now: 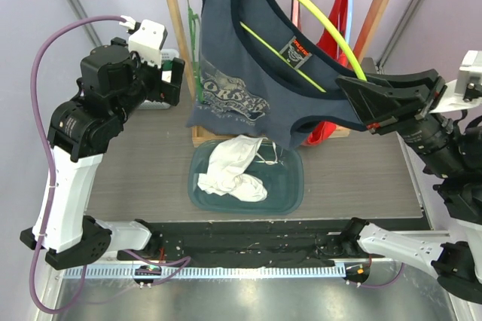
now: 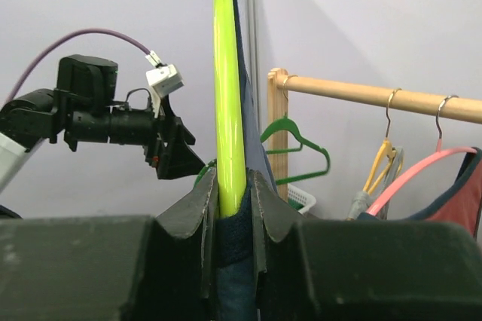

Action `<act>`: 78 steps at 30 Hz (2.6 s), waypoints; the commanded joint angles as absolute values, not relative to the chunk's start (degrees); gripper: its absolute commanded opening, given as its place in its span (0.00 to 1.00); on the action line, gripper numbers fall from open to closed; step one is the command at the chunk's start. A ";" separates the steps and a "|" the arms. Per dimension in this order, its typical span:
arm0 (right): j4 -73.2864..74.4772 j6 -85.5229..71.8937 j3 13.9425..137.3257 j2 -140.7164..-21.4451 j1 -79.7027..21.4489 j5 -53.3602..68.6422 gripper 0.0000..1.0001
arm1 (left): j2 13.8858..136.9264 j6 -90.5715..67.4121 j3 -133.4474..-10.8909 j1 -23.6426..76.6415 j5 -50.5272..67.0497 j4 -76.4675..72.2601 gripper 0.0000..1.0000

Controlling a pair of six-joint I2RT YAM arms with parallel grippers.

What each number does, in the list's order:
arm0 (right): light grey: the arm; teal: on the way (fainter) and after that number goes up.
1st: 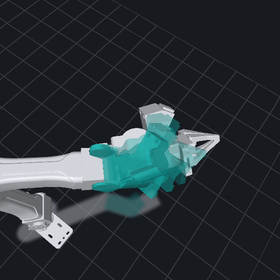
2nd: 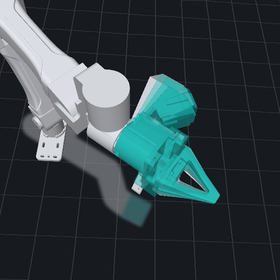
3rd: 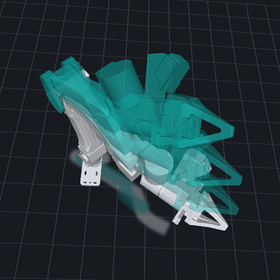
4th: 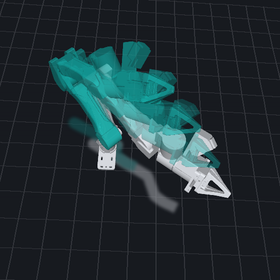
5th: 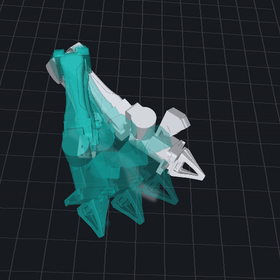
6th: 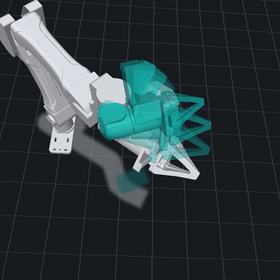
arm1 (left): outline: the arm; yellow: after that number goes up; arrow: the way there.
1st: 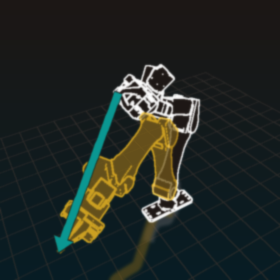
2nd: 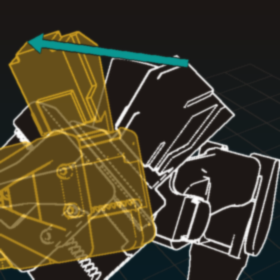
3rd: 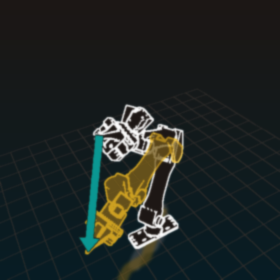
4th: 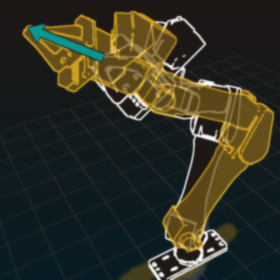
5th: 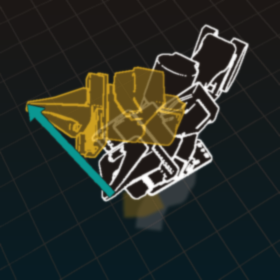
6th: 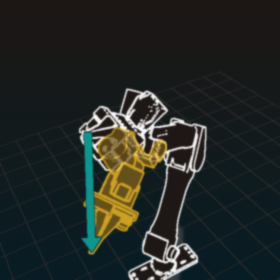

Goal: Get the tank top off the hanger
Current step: Pick up the hanger from the clothesline, then remove the tank top from the hanger.

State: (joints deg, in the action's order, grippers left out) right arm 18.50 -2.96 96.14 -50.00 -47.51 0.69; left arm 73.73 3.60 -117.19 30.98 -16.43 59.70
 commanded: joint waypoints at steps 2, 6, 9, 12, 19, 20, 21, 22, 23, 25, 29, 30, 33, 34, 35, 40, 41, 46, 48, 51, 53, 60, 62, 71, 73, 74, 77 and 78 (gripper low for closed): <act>11.07 -4.75 100.02 -48.43 -47.72 4.48 0.01 | 72.95 3.34 -118.65 30.76 -15.38 59.06 1.00; 11.16 -5.36 100.72 -47.73 -47.72 5.71 0.01 | 73.21 3.16 -118.83 30.67 -15.12 59.15 1.00; 10.02 -5.89 100.90 -47.02 -47.72 6.94 0.01 | 73.30 3.16 -119.00 30.76 -15.03 59.06 1.00; 7.92 -6.42 101.25 -46.06 -47.72 8.61 0.01 | 73.39 3.16 -119.09 30.67 -15.03 59.15 1.00; 7.03 -6.94 104.68 -45.79 -47.72 10.19 0.01 | 73.21 3.08 -119.18 30.67 -14.94 58.97 1.00; 7.12 -7.29 104.76 -45.88 -47.72 10.20 0.01 | 73.30 2.99 -119.18 30.67 -15.03 59.06 1.00; 7.21 -7.29 104.77 -45.88 -47.72 10.20 0.01 | 73.30 3.08 -119.27 30.67 -15.03 58.98 1.00; 7.73 -7.38 104.77 -45.88 -47.72 10.02 0.01 | 73.30 2.99 -119.27 30.67 -15.03 58.97 1.00; 7.91 -7.47 104.59 -45.79 -47.72 9.93 0.01 | 73.30 2.99 -119.27 30.67 -14.94 58.97 1.00; 8.00 -7.56 104.33 -45.35 -47.72 9.84 0.01 | 73.30 2.99 -119.36 30.67 -14.85 59.06 1.00; 9.40 -7.12 103.98 -45.09 -47.72 8.44 0.01 | 73.30 2.90 -119.35 30.67 -14.59 58.98 1.00; 10.10 -7.12 103.63 -45.17 -47.72 8.18 0.01 | 73.30 2.90 -119.36 30.76 -14.59 58.97 1.00; 10.98 -6.51 102.40 -45.09 -47.72 6.95 0.01 | 73.13 2.81 -119.36 30.67 -14.50 59.15 1.00; 11.16 -6.07 102.13 -45.09 -47.72 6.60 0.01 | 73.13 2.81 -119.36 30.67 -14.41 59.06 1.00; 11.42 -5.89 101.87 -45.35 -47.72 6.24 0.01 | 73.04 2.90 -119.27 30.67 -14.41 59.06 1.00; 12.57 -4.57 101.95 -46.49 -47.72 4.22 0.01 | 72.69 2.99 -119.00 30.76 -14.33 59.15 1.00; 12.57 -4.05 102.04 -46.76 -47.64 3.96 0.01 | 72.69 2.90 -118.92 30.67 -14.41 59.24 1.00; 12.57 -2.55 103.80 -48.34 -47.81 2.20 0.01 | 72.25 3.08 -118.74 30.67 -14.41 59.33 1.00; 12.57 -1.68 104.58 -49.04 -47.72 1.76 0.01 | 72.25 2.99 -118.74 30.76 -14.41 59.33 1.00; 13.27 -1.06 105.47 -50.01 -47.72 1.67 0.01 | 72.16 3.08 -118.74 30.67 -14.41 59.24 1.00; 13.62 -1.05 105.56 -50.18 -47.72 1.67 0.01 | 72.16 3.08 -118.65 30.67 -14.50 59.33 1.00; 18.35 -1.58 104.77 -49.83 -47.72 4.12 0.01 | 71.63 3.86 -118.48 30.67 -13.54 59.59 1.00; 19.94 -1.84 103.98 -49.05 -47.72 4.39 0.01 | 70.84 4.57 -118.65 30.67 -8.38 60.72 1.00; 28.90 -3.34 96.77 -49.39 -47.73 7.55 0.01 | 64.51 17.93 -118.82 30.67 15.63 67.15 1.00; 32.86 -2.03 96.68 -52.02 -47.72 9.30 0.01 | 66.35 18.45 -125.03 30.67 19.59 70.13 1.00; 33.92 -1.50 96.59 -52.90 -47.72 9.93 0.01 | 66.88 18.72 -126.81 30.76 20.99 70.75 1.00; 37.17 -0.27 96.42 -55.72 -47.72 12.03 0.01 | 67.76 20.65 -129.54 30.67 26.80 71.36 1.00; 37.61 -0.26 96.07 -56.16 -47.81 12.82 0.01 | 68.11 21.18 -130.16 30.67 27.50 72.32 1.00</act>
State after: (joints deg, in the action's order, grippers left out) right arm 36.10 -1.63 96.57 -53.10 -47.51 8.64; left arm 66.96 17.12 -126.69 30.83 18.04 70.06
